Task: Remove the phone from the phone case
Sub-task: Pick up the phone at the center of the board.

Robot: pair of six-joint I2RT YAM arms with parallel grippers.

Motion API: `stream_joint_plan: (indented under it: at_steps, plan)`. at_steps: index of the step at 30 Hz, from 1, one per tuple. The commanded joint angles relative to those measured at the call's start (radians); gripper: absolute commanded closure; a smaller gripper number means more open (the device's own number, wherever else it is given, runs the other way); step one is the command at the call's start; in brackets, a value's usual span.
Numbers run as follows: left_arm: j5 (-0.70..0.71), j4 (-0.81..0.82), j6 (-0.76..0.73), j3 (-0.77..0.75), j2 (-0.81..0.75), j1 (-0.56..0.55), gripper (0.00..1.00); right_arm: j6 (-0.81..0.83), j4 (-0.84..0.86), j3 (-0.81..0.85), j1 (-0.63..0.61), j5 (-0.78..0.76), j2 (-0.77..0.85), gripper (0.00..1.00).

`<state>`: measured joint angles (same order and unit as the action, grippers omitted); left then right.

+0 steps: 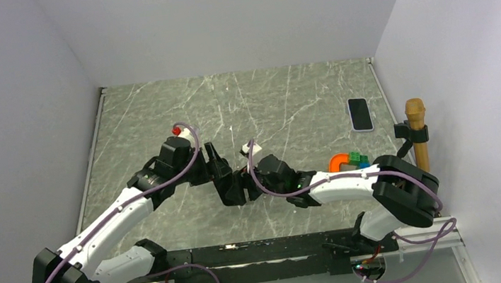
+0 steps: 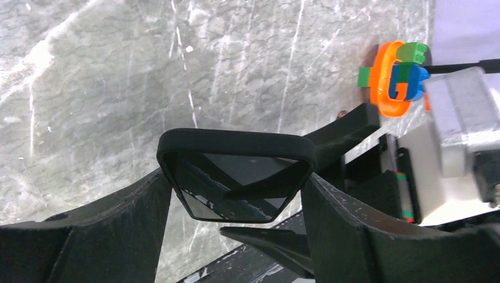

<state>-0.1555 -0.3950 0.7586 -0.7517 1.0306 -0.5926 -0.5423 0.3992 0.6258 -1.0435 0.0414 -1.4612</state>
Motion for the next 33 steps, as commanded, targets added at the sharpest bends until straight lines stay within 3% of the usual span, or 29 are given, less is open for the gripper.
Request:
stream_joint_plan:
  at_steps: [1,4,5,7,8,11,12,20,25,29,33]
  plan:
    - [-0.044,0.015,0.024,-0.085,-0.035,-0.004,1.0,-0.004,0.091,0.045,-0.024,-0.023,0.011,0.38]
    - [-0.05,0.002,0.007,-0.106,-0.038,-0.005,1.0,-0.022,0.081,0.045,-0.027,-0.036,0.031,0.56]
    - [-0.054,0.003,-0.002,-0.112,-0.039,-0.004,1.0,-0.031,0.07,0.046,-0.026,-0.038,0.037,0.66]
    - [-0.057,0.008,-0.027,-0.125,-0.041,-0.003,0.98,-0.038,0.049,0.05,-0.027,-0.067,0.053,0.98]
    - [-0.052,-0.003,-0.037,-0.14,-0.043,-0.001,0.87,-0.039,0.043,0.052,-0.027,-0.067,0.063,1.0]
    - [-0.04,-0.006,-0.067,-0.168,-0.076,0.007,0.19,-0.054,0.059,0.03,-0.026,-0.054,0.112,1.0]
    - [-0.04,0.007,-0.08,-0.172,-0.095,0.01,0.02,-0.06,0.05,0.024,-0.025,-0.064,0.135,1.0]
    - [-0.064,0.118,-0.146,-0.119,-0.258,0.053,0.01,-0.087,-0.161,0.057,0.034,-0.062,0.363,1.0]
    - [-0.31,0.374,-0.079,-0.016,-0.324,0.13,0.01,-0.138,-0.185,0.068,0.169,0.219,0.481,1.0]
    - [-0.504,0.568,0.008,0.012,-0.284,0.176,0.01,-0.304,-0.103,0.077,0.327,0.575,0.501,1.0]
    - [-0.688,0.82,0.187,0.033,-0.19,0.186,0.02,-0.31,-0.194,0.156,0.345,0.646,0.499,1.0]
